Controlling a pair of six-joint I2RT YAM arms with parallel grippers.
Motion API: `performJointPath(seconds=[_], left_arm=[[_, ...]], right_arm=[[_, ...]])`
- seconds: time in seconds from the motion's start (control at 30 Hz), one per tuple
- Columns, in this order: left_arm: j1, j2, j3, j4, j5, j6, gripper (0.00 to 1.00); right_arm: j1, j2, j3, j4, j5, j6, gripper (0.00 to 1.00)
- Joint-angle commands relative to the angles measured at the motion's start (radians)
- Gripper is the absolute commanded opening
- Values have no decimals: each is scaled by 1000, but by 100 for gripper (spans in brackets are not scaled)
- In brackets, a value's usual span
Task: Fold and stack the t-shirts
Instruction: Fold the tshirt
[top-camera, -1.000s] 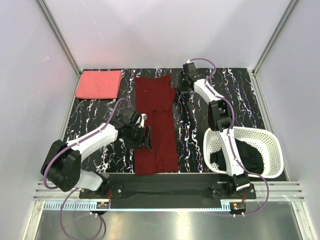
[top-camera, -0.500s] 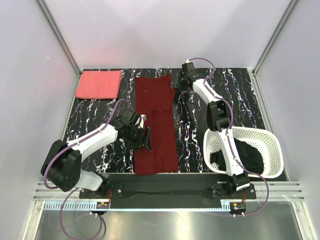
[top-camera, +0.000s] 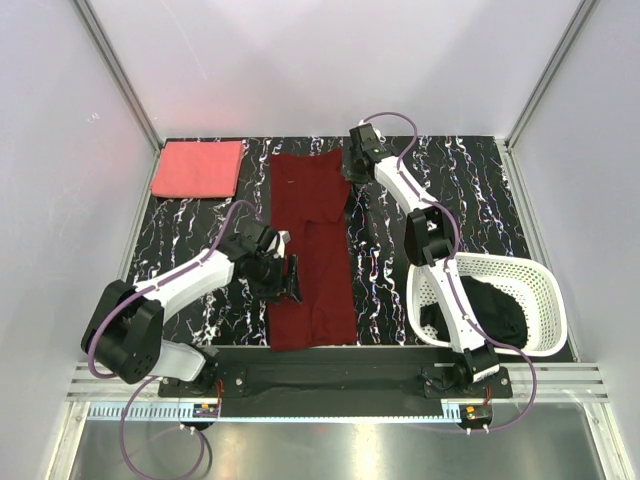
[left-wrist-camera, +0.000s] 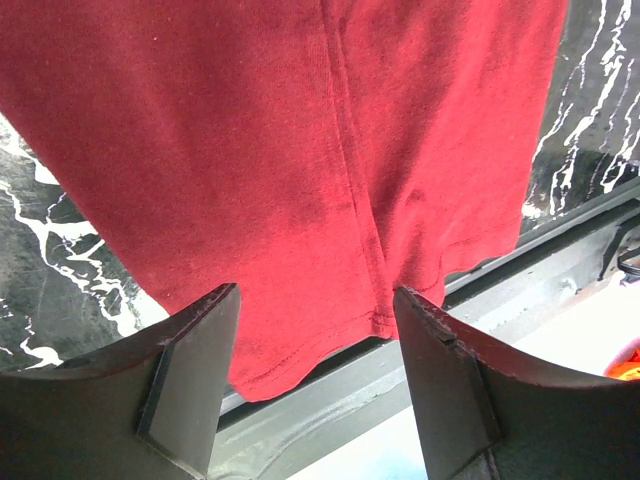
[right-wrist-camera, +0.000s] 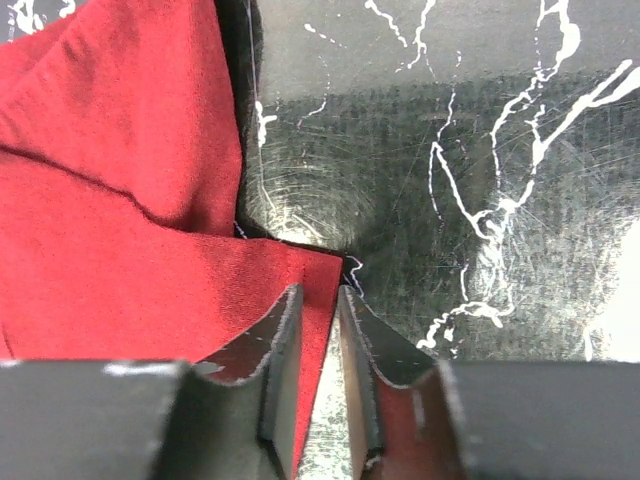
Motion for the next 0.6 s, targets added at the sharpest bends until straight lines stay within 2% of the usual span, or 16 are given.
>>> performJointPath(seconds=[0.0,0.17,0.3,0.43,0.57], left_arm=[[9,-43,-3,46,35,-12,68],[14,-57,-10,55,49,-25,69],[15,-72,-16,52,49,-29,68],[18,-81,-13,37,47,-25,68],[22,-95,-4,20,41,-20,68]], right_arm=[[14,92,59,-162,34,-44,27],[11,96,66,-170,22,-41,16],[14,73,29,-148,11,-35,0],[14,-22,-86,4,-9,-38,0],[13,-86,-102,33,-4,-20,0]])
